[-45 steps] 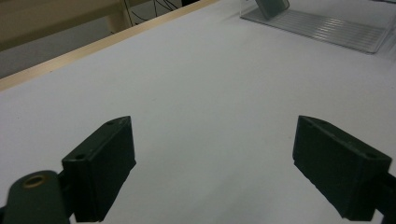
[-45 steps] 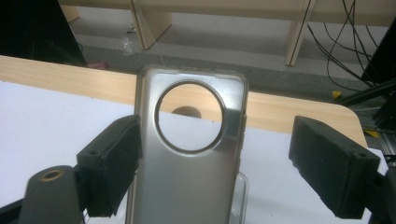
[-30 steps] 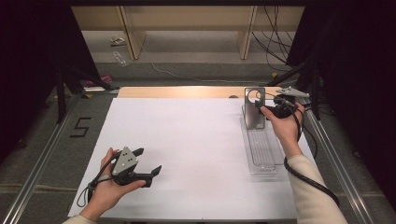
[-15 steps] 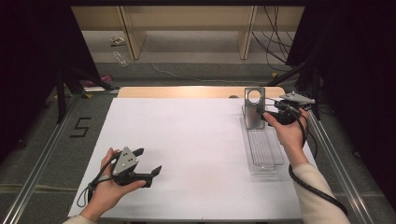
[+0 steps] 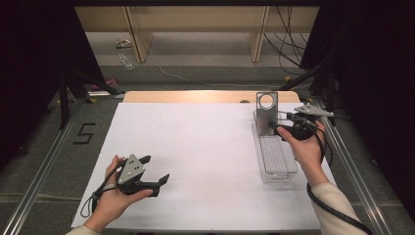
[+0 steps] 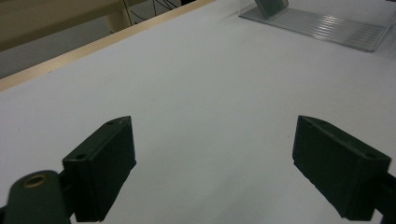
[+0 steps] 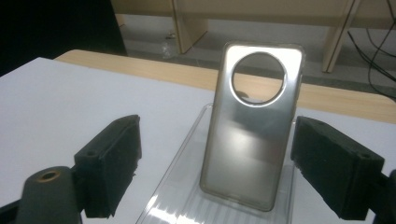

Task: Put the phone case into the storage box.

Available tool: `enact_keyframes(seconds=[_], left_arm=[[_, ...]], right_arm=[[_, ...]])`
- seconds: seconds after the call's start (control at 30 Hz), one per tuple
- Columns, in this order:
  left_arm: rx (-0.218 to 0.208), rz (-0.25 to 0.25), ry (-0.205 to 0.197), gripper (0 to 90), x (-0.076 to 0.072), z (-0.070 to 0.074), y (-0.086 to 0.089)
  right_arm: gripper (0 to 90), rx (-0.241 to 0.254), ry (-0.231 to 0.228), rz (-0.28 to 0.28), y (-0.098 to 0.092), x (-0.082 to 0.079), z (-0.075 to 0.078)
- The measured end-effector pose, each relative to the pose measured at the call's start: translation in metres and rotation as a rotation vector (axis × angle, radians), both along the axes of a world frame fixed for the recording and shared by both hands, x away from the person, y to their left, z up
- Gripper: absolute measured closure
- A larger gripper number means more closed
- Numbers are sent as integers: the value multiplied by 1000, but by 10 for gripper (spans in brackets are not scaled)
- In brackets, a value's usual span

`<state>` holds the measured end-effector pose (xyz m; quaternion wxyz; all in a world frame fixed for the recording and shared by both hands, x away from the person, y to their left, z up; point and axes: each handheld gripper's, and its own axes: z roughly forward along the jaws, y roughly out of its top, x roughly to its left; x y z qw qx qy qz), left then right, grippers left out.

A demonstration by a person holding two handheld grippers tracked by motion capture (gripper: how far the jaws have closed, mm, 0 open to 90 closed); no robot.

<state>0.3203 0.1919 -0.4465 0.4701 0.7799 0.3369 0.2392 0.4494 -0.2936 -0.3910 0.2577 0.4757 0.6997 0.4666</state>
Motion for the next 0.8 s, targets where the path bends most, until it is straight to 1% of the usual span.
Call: enact_keyframes(seconds=[0.17, 0.3, 0.63, 0.7, 0.8], left_arm=[[-2, -1, -1, 127, 0, 0, 0], [-1, 0, -2, 127, 0, 0, 0], [-1, -1, -2, 127, 0, 0, 0], [0, -2, -1, 127, 0, 0, 0], [1, -3, -2, 127, -1, 0, -1]], right_arm=[[173, 7, -8, 12, -2, -9, 1], [171, 20, -6, 27, -2, -16, 0], [168, 4, -23, 74, 0, -35, -4], [166, 12, -30, 90, 2, -38, -4], [165, 31, -28, 108, 3, -42, -6]])
